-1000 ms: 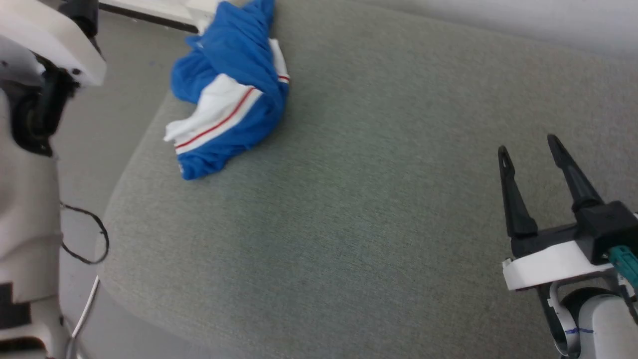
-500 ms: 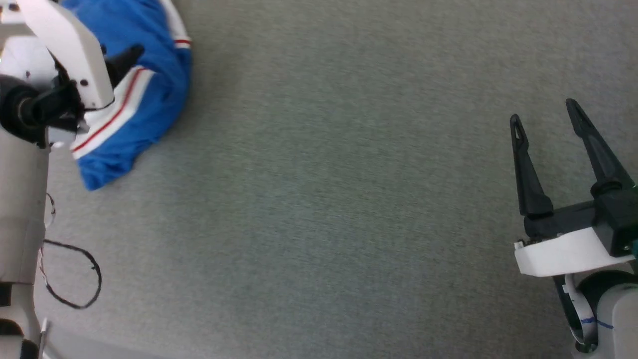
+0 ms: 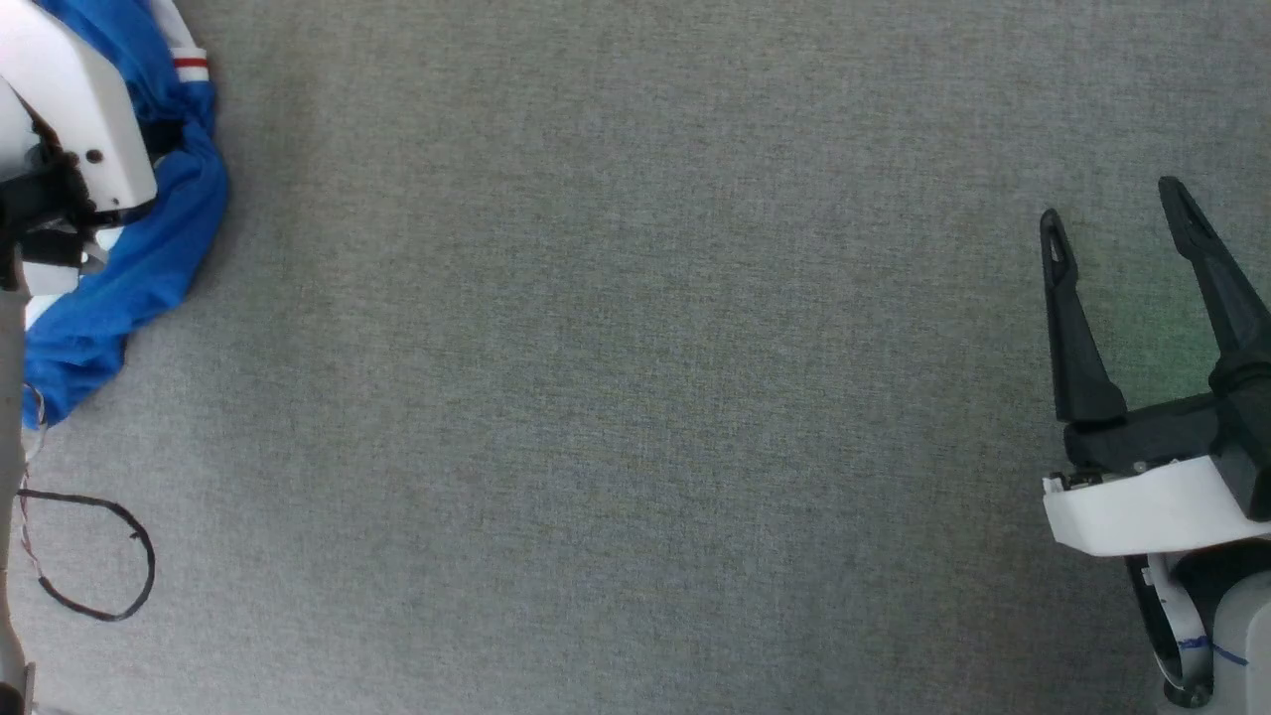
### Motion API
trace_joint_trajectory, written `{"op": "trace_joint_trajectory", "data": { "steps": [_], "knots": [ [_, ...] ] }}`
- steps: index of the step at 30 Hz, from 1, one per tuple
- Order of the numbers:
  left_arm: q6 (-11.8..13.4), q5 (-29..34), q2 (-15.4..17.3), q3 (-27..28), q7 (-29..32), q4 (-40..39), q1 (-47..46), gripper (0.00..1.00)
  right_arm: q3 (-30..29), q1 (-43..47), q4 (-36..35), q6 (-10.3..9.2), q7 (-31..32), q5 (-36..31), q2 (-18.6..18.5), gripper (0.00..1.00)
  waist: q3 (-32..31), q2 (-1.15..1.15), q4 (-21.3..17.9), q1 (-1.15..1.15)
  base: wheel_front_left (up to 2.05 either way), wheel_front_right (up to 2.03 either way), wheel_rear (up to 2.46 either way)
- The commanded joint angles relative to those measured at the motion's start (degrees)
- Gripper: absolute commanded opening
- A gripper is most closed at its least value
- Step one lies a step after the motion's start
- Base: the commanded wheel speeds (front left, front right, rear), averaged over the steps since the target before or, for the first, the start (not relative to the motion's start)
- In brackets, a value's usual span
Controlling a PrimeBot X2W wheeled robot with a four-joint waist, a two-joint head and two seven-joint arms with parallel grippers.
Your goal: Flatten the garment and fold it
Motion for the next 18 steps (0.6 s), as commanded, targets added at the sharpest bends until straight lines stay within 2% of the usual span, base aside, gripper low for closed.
{"op": "trace_joint_trajectory", "data": {
  "steps": [1,18],
  "knots": [
    [0.1,-0.73,-1.96,-1.11,0.06,0.95,2.45,0.0,0.08,-0.24,-0.14,-0.04,-0.13,-0.17,-0.13,1.0,-0.15,0.0,0.02,0.01,0.0,0.0,0.0],
    [-1.09,-0.34,1.98,1.58,-6.99,-6.88,1.31,0.0,1.23,-0.28,8.36,-0.04,-5.72,2.73,2.22,1.0,-12.67,0.0,-0.14,0.01,0.0,0.0,0.0]
  ]
}}
